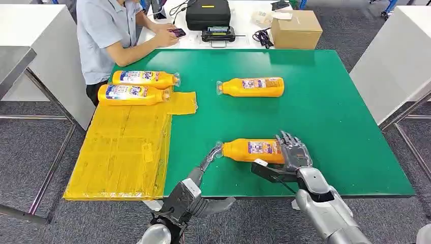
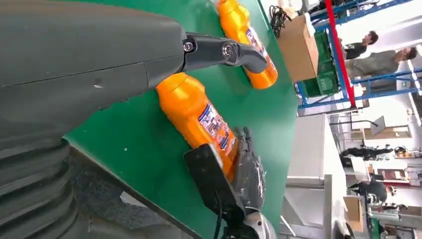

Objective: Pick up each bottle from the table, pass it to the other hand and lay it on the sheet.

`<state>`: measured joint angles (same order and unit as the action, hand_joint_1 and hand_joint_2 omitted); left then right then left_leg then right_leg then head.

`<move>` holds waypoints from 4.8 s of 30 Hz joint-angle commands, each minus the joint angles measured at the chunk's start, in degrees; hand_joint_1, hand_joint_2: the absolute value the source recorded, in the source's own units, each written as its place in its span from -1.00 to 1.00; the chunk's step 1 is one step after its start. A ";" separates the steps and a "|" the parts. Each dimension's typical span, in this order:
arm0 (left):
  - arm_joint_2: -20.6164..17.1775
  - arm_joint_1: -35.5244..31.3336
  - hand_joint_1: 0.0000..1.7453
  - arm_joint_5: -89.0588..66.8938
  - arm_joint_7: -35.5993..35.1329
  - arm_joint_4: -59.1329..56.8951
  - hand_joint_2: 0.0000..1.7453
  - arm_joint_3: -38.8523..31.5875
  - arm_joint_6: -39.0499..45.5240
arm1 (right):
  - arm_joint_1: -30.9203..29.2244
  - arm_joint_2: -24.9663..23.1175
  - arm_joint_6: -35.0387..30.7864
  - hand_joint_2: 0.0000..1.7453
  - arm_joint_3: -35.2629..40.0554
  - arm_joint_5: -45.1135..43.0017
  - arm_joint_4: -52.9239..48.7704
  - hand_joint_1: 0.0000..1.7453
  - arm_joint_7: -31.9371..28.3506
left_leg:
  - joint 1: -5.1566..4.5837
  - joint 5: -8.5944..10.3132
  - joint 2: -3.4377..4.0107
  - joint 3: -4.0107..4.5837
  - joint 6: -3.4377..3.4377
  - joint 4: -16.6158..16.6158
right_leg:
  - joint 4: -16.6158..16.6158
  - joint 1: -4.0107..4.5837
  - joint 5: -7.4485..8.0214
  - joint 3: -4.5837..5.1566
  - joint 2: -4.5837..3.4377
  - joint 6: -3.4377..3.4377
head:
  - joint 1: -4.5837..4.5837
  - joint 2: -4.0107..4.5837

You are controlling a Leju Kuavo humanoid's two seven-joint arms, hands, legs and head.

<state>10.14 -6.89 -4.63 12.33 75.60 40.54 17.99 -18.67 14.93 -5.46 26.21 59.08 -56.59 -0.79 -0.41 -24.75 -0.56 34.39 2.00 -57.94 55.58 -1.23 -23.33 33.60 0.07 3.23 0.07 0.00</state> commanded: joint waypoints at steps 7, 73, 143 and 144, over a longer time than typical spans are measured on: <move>-0.48 -4.48 -1.00 1.77 0.69 -4.06 1.00 2.05 -1.48 | -4.69 1.55 2.44 1.00 2.24 -6.40 15.44 1.00 -8.55 | 0.11 -0.02 -0.08 -0.36 -0.12 0.07 | -0.13 0.12 -0.03 -0.40 0.13 -0.15 | 0.00 0.00; 1.74 -4.40 -1.00 32.56 13.69 -7.76 1.00 -3.19 2.15 | 3.31 -7.88 10.28 1.00 7.35 -43.42 -13.43 1.00 -18.71 | 0.07 -0.03 0.06 -0.02 -0.14 0.06 | -0.01 0.07 -0.04 -0.05 -0.02 -0.14 | 0.02 0.00; -2.47 -9.93 1.00 -85.00 -17.26 -15.13 1.00 -24.51 22.01 | 8.17 -15.02 4.10 1.00 -7.04 -35.33 0.46 -1.00 -26.06 | 0.19 0.00 0.06 -0.09 -0.22 0.09 | -0.02 0.17 -0.05 -0.05 0.02 -0.22 | 0.00 0.00; -3.51 -13.19 1.00 -85.37 -20.36 -21.66 1.00 -22.50 22.01 | 7.88 -15.07 4.36 1.00 -7.11 -35.39 0.73 -1.00 -26.22 | 0.17 0.04 0.08 -0.05 -0.23 0.09 | -0.01 0.15 -0.03 0.00 -0.01 -0.16 | 0.00 0.00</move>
<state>13.64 -10.87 -87.28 0.58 69.42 14.99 39.95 -10.12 2.12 -2.08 21.93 23.34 -60.37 -25.68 -0.30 -24.67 -0.51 34.58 1.89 -57.93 55.66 -1.15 -23.32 33.84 0.05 3.22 0.07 0.00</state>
